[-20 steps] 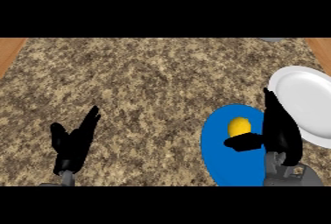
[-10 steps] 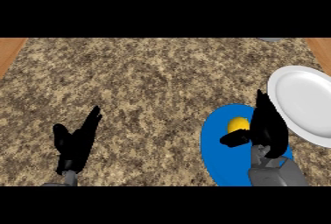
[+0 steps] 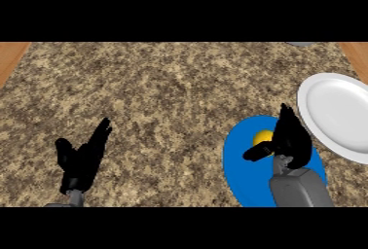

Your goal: Pick the lemon from the plate and place it in the plate

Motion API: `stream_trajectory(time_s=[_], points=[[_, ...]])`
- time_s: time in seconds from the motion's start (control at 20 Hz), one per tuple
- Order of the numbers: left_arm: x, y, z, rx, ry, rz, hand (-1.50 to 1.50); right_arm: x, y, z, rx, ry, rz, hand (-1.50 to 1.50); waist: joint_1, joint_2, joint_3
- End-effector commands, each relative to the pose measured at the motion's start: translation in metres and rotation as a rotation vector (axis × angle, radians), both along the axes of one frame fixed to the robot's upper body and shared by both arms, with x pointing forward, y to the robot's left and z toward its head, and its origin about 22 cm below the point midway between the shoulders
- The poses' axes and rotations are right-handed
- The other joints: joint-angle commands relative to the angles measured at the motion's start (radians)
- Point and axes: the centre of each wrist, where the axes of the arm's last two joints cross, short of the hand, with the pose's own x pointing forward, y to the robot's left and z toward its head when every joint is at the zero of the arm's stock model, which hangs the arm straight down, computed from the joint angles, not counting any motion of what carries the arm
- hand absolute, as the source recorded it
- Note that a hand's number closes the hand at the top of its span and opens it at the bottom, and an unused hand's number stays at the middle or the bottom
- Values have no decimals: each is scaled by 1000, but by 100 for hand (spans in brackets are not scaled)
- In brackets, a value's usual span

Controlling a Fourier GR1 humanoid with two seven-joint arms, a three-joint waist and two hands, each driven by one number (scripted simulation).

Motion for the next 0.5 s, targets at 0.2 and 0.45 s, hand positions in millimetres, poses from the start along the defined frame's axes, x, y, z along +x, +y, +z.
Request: stream_trajectory(time_s=[0.2,0.45], points=[[-10,-12,-4,-5,61,-10,0,-5,-3,-25,-38,163,48,150,-2,5,-7],[-15,-3,2,-12,57,-9,0,2,-12,-32,-83,136,52,150,-1,5,-7]])
